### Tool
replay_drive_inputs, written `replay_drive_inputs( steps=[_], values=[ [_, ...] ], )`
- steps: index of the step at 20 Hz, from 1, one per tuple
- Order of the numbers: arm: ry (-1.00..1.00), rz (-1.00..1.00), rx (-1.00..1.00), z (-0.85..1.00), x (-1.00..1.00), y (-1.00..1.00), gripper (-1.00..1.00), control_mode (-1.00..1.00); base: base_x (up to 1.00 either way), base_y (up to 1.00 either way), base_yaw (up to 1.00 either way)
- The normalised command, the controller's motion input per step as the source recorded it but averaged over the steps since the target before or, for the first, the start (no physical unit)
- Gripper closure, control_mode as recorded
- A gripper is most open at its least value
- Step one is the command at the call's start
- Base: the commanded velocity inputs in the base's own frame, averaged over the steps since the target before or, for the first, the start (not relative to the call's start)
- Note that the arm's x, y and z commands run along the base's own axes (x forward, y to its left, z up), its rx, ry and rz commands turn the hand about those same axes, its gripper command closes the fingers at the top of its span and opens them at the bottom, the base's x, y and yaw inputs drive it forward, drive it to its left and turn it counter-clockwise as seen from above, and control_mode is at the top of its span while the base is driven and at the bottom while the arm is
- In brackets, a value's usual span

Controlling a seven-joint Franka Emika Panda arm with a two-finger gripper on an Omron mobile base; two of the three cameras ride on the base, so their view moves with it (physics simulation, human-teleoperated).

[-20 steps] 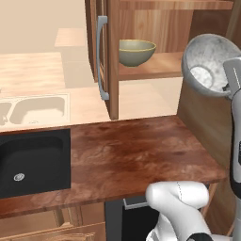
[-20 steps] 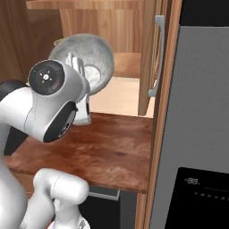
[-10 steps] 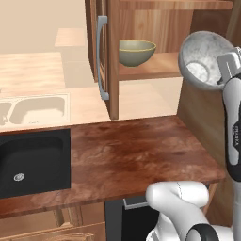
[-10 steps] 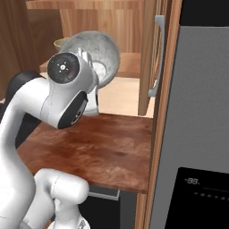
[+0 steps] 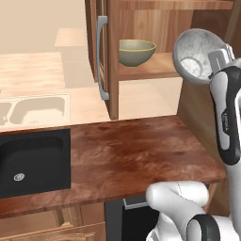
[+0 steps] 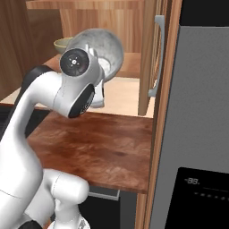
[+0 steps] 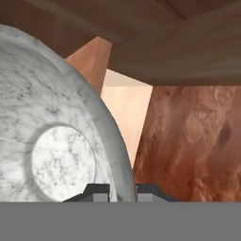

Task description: Open the cabinet. Pick the bowls from the counter and place them in the cabinet. Then close the cabinet.

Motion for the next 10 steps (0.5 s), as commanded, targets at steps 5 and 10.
replay_drive_inputs(
  steps=[5,10],
  values=[
    [0.00,0.00,0.00,0.00,0.49,-0.15,1.00,-1.00,0.00,0.00,0.00],
    [0.00,0.00,0.00,0.00,0.46,-0.20,1.00,-1.00,0.00,0.00,0.00]
  ],
)
